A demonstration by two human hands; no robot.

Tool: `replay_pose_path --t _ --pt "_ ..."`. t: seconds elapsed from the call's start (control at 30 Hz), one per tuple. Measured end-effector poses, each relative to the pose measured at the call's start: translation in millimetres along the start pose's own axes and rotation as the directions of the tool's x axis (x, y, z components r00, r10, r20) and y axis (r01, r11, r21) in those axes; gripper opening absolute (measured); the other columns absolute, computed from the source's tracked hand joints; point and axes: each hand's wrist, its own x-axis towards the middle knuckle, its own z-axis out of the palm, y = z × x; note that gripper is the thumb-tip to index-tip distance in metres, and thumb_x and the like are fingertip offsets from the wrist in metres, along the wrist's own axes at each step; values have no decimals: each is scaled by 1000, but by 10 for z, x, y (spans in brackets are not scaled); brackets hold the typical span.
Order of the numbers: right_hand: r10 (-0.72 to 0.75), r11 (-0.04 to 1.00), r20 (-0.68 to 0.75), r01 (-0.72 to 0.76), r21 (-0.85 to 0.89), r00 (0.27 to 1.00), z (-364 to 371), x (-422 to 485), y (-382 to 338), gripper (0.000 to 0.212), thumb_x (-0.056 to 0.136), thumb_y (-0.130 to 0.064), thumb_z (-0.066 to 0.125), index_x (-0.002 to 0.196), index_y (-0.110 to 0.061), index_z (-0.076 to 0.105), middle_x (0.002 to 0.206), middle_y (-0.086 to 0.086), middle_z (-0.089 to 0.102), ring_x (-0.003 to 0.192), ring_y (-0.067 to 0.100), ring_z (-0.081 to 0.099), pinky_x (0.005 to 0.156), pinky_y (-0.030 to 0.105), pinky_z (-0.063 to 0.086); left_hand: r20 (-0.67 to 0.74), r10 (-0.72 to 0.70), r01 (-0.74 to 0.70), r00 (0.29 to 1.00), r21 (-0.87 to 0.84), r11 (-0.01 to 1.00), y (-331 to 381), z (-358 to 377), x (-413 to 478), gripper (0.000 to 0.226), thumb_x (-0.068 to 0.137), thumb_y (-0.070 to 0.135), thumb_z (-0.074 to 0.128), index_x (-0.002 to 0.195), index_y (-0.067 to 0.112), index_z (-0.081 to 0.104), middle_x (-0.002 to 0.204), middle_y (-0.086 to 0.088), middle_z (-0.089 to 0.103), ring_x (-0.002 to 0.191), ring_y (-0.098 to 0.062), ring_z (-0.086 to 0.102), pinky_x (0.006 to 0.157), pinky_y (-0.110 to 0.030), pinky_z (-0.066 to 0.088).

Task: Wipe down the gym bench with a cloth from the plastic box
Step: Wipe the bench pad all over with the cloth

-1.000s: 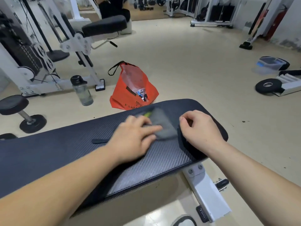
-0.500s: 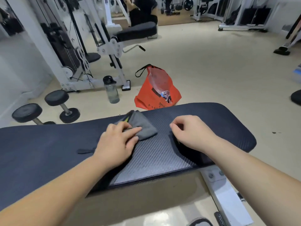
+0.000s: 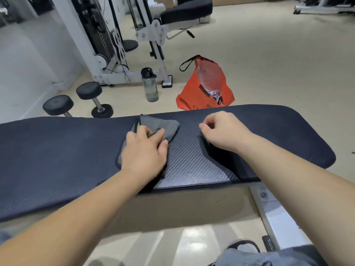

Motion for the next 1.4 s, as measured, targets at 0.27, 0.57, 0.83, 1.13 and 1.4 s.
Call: replay_pose_path --t 0.27,0.57,0.83,1.13,1.4 --pt "76 997 -132 -75 9 988 -114 -98 270 24 97 -35 55 89 -22 73 85 -6 72 90 24 67 78 40 58 159 667 -660 728 -99 745 367 10 185 50 96 60 35 145 51 41 122 8 44 108 -18 43 81 -35 50" --pt "132 988 -218 -145 -46 967 -175 -114 429 26 97 -32 54 82 -18 70 83 -3 68 85 25 63 72 39 55 64 440 -440 896 -4 898 1035 281 535 49 97 51 36 143 39 43 127 -4 42 116 -31 38 91 -44 48" --pt "59 995 -116 -67 -69 992 89 123 -81 26 99 -36 51 87 -21 69 88 -7 67 87 21 63 75 39 56 19 212 -212 977 -17 977 -435 62 710 51 95 57 37 142 45 50 123 5 46 113 -25 42 95 -45 51" --pt "-68 997 15 68 -27 998 524 395 -892 20 97 -34 54 89 -24 70 97 4 75 97 32 67 83 42 57 -58 315 -318 947 -41 947 -483 -151 -529 45 94 54 45 136 43 55 116 5 51 98 -22 45 69 -36 53" --pt "-148 984 20 149 -100 989 746 490 -1261 29 98 -37 51 105 -21 74 109 2 68 108 28 61 82 39 53 -123 -287 289 950 1 957 -1333 -278 -262 45 95 53 44 136 40 57 123 3 48 108 -26 41 83 -43 53"
